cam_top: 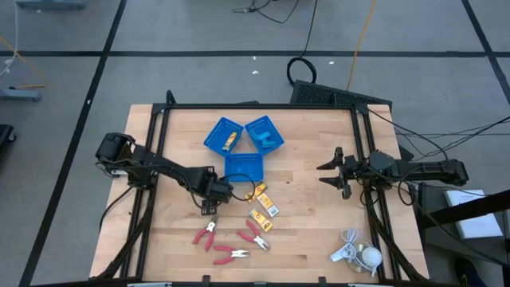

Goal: Pick & Place School Supplies
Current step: Put the yellow crayon box into the top left blue bin

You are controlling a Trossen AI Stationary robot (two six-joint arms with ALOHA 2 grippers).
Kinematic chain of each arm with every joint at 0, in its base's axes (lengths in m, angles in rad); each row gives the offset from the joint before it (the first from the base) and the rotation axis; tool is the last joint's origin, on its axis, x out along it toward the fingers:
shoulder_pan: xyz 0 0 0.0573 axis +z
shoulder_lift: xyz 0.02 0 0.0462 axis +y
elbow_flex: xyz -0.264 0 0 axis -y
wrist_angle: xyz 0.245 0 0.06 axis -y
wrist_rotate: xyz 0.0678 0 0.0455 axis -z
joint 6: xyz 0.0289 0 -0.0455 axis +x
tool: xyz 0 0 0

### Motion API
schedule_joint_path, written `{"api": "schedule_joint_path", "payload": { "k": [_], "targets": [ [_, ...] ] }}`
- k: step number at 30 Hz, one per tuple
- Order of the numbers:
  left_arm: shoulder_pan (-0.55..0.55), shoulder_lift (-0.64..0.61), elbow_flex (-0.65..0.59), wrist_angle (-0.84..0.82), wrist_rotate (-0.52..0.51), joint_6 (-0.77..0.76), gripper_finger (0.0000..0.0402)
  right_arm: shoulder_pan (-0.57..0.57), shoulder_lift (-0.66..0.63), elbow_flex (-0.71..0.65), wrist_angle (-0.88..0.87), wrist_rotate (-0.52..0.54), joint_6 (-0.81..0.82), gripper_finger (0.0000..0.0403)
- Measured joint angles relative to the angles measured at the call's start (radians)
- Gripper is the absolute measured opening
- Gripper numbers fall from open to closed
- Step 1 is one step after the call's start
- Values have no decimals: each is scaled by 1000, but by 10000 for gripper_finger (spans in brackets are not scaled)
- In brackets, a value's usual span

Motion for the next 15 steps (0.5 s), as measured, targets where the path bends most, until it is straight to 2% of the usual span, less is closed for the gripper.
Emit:
{"api": "schedule_joint_path", "payload": {
  "k": [15],
  "targets": [
    [0,2,-3,31,58,15,254,0,0,0,0,0,0,192]
  ]
}}
